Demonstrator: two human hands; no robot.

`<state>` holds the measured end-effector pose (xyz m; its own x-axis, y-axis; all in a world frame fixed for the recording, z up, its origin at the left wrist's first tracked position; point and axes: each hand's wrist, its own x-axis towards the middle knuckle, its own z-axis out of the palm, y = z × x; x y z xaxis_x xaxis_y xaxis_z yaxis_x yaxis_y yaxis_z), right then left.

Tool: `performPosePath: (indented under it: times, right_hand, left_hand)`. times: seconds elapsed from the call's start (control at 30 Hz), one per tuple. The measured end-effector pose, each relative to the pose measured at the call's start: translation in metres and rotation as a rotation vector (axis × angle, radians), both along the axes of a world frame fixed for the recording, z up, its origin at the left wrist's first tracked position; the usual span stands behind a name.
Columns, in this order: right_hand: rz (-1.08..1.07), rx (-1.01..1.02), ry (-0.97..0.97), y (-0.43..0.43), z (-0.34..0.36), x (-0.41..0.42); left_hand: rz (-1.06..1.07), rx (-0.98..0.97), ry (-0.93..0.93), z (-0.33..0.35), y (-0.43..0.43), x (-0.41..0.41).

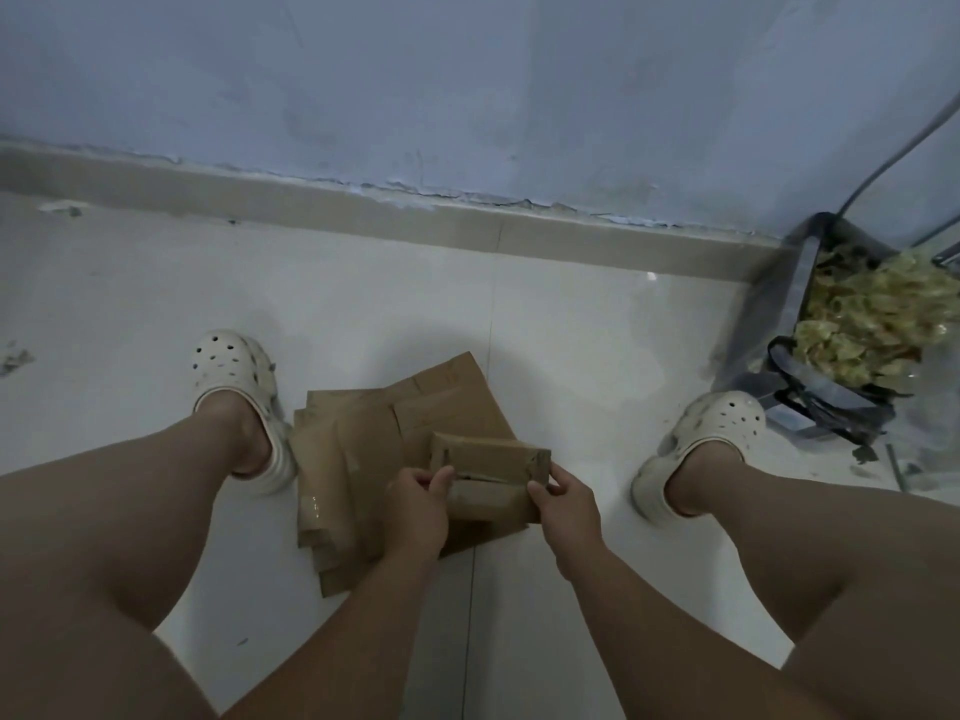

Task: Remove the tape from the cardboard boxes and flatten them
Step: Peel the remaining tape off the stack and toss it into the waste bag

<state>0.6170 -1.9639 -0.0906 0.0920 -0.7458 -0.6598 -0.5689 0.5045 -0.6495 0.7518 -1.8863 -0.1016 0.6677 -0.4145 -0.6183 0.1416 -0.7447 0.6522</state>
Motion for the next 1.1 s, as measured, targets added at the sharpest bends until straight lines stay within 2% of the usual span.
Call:
performPosePath:
  times: [0.33, 0.47, 0.63, 0.77, 0.87, 0.97, 1.03, 1.1]
  right_hand:
    - [-0.008, 0.058, 0.038, -0.003, 0.002, -0.002]
    - [0.011, 0.043, 0.049, -0.002, 0.003, -0.001]
    - [0.035, 0.101, 0.080, -0.004, 0.005, 0.000]
    - [0.068, 0.085, 0.115, -0.005, 0.006, 0.000]
    - [0.194, -0.026, 0.186, -0.003, 0.008, 0.000]
    - [0.468, -0.129, 0.294, 0.002, 0.009, 0.001]
    - [0.601, -0.149, 0.351, 0.008, 0.009, 0.004]
    - [0.628, -0.127, 0.337, 0.011, 0.007, 0.005]
  left_hand:
    - [-0.055, -0.012, 0.147, -0.007, 0.006, 0.007]
    - [0.028, -0.044, 0.163, -0.006, 0.007, 0.009]
    - [-0.107, 0.051, -0.112, 0.001, 0.007, 0.006]
    - [-0.108, 0.077, -0.200, 0.003, 0.006, 0.001]
    - [-0.094, 0.031, -0.133, 0.000, 0.006, 0.000]
    - [-0.075, -0.044, 0.013, -0.002, 0.010, 0.001]
    - [-0.085, -0.058, 0.064, -0.002, 0.013, 0.005]
    - [-0.095, -0.067, 0.124, -0.002, 0.014, 0.007]
